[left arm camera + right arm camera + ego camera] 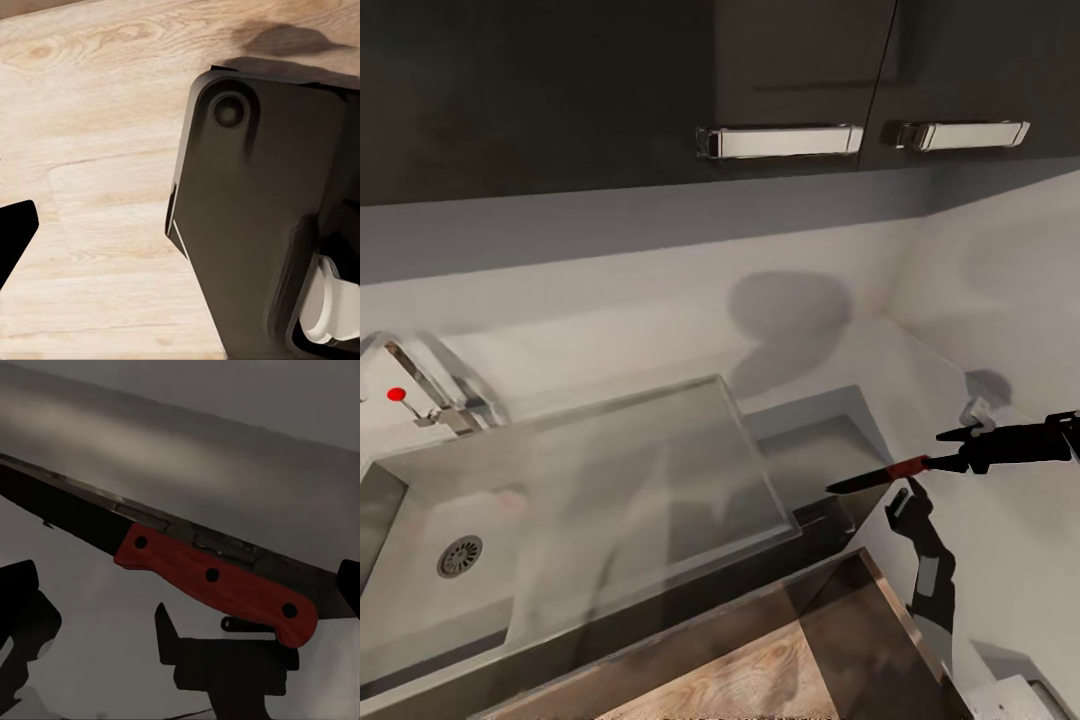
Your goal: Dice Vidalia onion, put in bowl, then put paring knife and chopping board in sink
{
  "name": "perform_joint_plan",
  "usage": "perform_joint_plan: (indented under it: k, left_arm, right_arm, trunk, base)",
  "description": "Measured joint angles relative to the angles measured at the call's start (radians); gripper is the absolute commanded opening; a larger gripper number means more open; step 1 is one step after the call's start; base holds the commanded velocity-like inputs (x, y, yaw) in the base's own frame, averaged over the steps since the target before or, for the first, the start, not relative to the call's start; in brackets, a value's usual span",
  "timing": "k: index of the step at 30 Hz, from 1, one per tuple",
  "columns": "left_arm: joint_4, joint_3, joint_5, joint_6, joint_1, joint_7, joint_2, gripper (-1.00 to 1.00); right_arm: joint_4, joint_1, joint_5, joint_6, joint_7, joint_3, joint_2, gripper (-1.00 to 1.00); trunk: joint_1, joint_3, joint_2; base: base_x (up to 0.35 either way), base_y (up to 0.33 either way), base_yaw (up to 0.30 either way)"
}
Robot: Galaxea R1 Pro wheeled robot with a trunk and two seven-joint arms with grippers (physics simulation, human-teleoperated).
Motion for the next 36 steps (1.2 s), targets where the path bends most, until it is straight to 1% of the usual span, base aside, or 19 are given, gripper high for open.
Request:
perform_joint_plan:
  k: [4, 6, 7, 9, 11, 13, 15, 22, 36]
  left_arm:
    - [0.003, 0.000, 0.001, 0.000, 0.000, 0.000, 0.000, 1.00]
    - [0.003, 0.000, 0.001, 0.000, 0.000, 0.001, 0.000, 1.00]
    - [0.003, 0.000, 0.001, 0.000, 0.000, 0.000, 0.000, 1.00]
    - [0.006, 0.000, 0.001, 0.000, 0.000, 0.001, 0.000, 1.00]
    - [0.009, 0.000, 0.000, 0.000, 0.000, 0.000, 0.000, 1.00]
    - [0.011, 0.000, 0.000, 0.000, 0.000, 0.000, 0.000, 1.00]
    - [0.012, 0.000, 0.000, 0.000, 0.000, 0.000, 0.000, 1.00]
    - [0.013, 0.000, -0.001, 0.000, 0.000, 0.000, 0.000, 1.00]
    - [0.014, 0.000, -0.001, 0.000, 0.000, 0.000, -0.003, 1.00]
  right_arm:
    - [0.000, 0.000, -0.003, -0.032, 0.001, 0.000, 0.000, 1.00]
    - [0.000, 0.000, -0.018, -0.036, 0.002, 0.000, 0.000, 1.00]
    - [0.000, 0.000, -0.039, -0.037, 0.002, 0.000, 0.000, 1.00]
    - [0.000, 0.000, -0.095, -0.039, 0.003, 0.001, 0.000, 1.00]
    - [0.000, 0.000, -0.130, -0.041, 0.003, 0.001, -0.001, 1.00]
    - [0.000, 0.000, -0.150, -0.042, 0.003, 0.001, -0.001, 1.00]
    - [0.000, 0.000, -0.160, -0.042, 0.003, 0.001, -0.001, 1.00]
    - [0.000, 0.000, -0.170, -0.043, 0.003, 0.001, -0.001, 1.00]
    - [0.003, 0.000, -0.171, -0.043, 0.003, 0.003, -0.001, 1.00]
  trunk:
    - [0.000, -0.007, 0.000]
    - [0.000, -0.010, 0.000]
    - [0.000, -0.012, 0.000]
    - [0.000, -0.015, 0.000]
    - [0.000, -0.018, 0.000]
    - [0.000, -0.022, 0.000]
    - [0.000, -0.025, 0.000]
    - [0.000, -0.037, 0.000]
    - [0.000, -0.060, 0.000]
  base:
    - [0.000, 0.000, 0.000]
    - [0.000, 0.000, 0.000]
    - [0.000, 0.000, 0.000]
    - [0.000, 0.000, 0.000]
    - [0.000, 0.000, 0.000]
    - [0.000, 0.000, 0.000]
    - [0.000, 0.000, 0.000]
    - [0.000, 0.000, 0.000]
    - [0.000, 0.000, 0.000]
